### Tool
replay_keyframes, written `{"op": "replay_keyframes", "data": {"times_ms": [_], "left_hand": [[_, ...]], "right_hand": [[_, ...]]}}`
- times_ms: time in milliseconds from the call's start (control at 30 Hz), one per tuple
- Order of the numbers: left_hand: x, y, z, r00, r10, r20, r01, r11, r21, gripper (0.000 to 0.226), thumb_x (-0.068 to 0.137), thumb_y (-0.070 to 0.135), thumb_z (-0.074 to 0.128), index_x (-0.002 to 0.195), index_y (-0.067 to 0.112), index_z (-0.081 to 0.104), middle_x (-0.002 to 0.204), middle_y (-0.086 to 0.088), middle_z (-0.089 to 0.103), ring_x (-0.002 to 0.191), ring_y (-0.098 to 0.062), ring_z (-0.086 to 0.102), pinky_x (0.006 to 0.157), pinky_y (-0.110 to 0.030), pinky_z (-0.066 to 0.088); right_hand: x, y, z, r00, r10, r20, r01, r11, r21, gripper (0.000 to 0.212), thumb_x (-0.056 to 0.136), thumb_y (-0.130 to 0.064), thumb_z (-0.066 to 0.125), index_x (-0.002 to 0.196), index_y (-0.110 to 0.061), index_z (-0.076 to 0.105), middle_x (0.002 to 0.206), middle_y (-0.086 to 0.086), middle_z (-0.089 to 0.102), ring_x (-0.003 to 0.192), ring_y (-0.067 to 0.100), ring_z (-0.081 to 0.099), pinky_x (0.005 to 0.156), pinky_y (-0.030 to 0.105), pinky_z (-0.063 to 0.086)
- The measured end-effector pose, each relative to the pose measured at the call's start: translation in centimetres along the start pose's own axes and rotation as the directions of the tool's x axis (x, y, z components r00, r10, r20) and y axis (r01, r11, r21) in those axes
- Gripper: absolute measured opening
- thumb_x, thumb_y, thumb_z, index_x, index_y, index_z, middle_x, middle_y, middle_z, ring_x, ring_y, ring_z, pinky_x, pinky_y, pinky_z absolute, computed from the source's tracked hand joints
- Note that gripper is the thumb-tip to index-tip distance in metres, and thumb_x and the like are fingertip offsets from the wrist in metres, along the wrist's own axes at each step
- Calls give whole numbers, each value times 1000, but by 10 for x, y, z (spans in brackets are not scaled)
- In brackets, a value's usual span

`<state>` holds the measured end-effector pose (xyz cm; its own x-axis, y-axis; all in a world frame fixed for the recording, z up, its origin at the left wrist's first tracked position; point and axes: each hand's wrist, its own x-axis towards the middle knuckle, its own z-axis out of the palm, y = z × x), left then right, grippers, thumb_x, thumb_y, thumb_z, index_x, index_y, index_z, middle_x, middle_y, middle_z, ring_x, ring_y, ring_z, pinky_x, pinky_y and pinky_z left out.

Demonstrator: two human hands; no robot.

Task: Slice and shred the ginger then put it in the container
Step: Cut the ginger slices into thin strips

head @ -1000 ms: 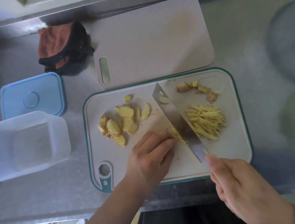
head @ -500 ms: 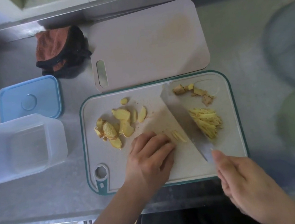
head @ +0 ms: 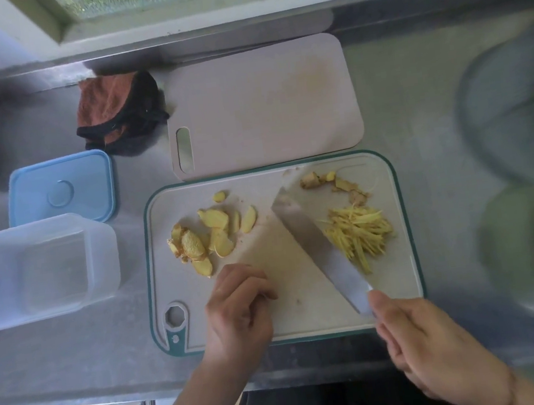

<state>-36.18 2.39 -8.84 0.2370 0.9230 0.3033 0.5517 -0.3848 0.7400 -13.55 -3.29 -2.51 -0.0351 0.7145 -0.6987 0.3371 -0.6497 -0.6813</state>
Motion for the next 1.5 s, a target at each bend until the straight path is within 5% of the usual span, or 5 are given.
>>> {"op": "replay_keyframes", "data": {"times_ms": [300,700,1133,1267,1500], "left_hand": [[28,67,-23,896,433,102,-435,901,-3,10,81,8,64,89,13,68,92,-2,67,86,-25,62,82,-34,48],[53,92,28,814,-129,566,-89,935,342,35,93,44,47,103,27,76,103,10,65,97,-13,54,90,-33,45],[59,114,34,777,-173,605,-137,891,432,46,98,46,31,105,26,73,106,9,66,100,-16,48,91,-37,36],[68,113,26,721,-200,664,-118,908,402,51,104,49,25,135,26,58,133,6,60,119,-18,44,103,-40,30],[96,18,-44,979,-97,179,34,945,325,20,83,13,66,98,16,78,98,-1,76,88,-26,69,81,-40,57]], "right_hand": [[-19,-6,-17,968,-249,-21,172,723,-669,77,62,-85,-18,69,-31,36,55,-4,44,53,9,45,50,21,32],[-30,-14,-36,868,-497,8,226,380,-897,57,86,-65,10,76,-22,46,70,6,67,60,24,68,48,29,34],[-18,-28,-49,883,-456,105,277,329,-903,49,86,-61,24,59,-24,42,44,5,54,34,18,55,39,24,22],[-18,-27,-42,906,-394,155,335,442,-832,74,82,-75,0,100,-24,50,87,-1,63,83,17,66,61,28,39],[-20,-36,-31,986,-153,73,151,598,-788,83,64,-80,-9,100,-31,47,90,-8,63,87,11,62,76,25,44]]}}
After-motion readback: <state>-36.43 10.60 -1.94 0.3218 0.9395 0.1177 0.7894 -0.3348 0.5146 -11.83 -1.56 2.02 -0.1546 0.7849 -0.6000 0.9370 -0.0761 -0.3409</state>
